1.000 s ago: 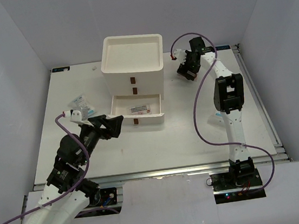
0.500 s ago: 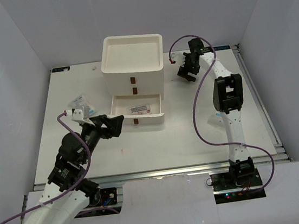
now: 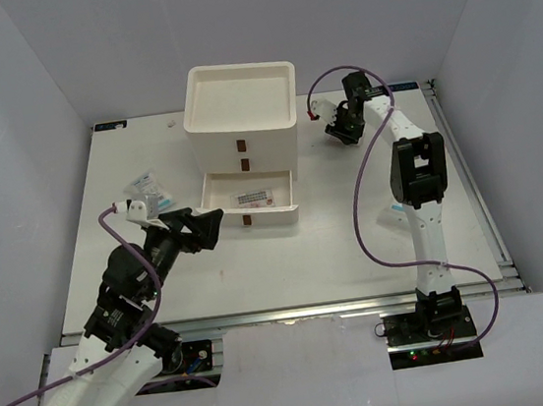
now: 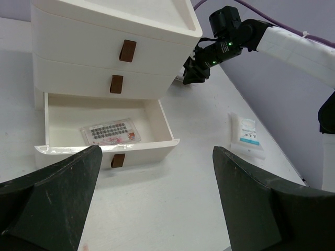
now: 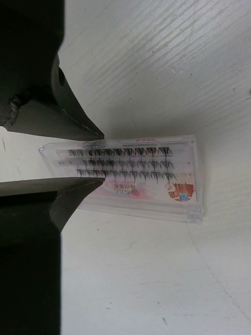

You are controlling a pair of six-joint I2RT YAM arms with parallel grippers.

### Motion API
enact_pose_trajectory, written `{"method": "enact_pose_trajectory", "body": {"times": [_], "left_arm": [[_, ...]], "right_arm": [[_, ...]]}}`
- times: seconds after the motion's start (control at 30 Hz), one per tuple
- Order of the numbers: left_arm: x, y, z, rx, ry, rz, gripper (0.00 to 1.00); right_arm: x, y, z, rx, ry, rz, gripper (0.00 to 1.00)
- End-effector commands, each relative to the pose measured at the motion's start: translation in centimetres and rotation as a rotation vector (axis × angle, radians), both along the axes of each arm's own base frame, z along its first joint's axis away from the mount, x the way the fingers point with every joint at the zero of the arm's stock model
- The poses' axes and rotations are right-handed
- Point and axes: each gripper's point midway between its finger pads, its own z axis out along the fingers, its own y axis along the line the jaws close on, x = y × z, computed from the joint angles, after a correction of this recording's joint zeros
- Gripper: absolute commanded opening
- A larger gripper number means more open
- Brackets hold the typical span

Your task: Organize the makeup

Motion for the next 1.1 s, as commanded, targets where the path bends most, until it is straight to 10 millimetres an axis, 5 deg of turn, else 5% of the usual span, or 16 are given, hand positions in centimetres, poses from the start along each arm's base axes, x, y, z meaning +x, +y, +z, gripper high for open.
{"method": "enact_pose_trajectory", "body": {"times": [0.0,0.2,0.43,0.83,1.07], "left_arm": [[-0.3,0.1,0.6,-0.013,-0.024,-0.007,0.98],[-0.6,0.3,0.8,-0.018,-0.035,-0.008,0.98],[-0.8,0.2,1.1,-0.022,-0.045,-0.019,0.98],[-1.2,0.1,1.5,-0.029,-0.059,-0.034,0.98],[-1.2,0.0,1.6,-0.031,-0.063,-0.037,0.98]], "right_arm": [[-3.0,-0.2,-0.7,0.020,0.110,-0.056,0.30],[-3.8,0.1,1.4,0.060,0.088,-0.092,0.27],[-6.4,0.2,6.3,0.125,0.037,-0.128,0.26],[-14.3,1.7,10.6,0.278,0.069,-0.084,0.24],[-21.0,6.0,12.8,0.317,0.100,0.068,0.24]]}}
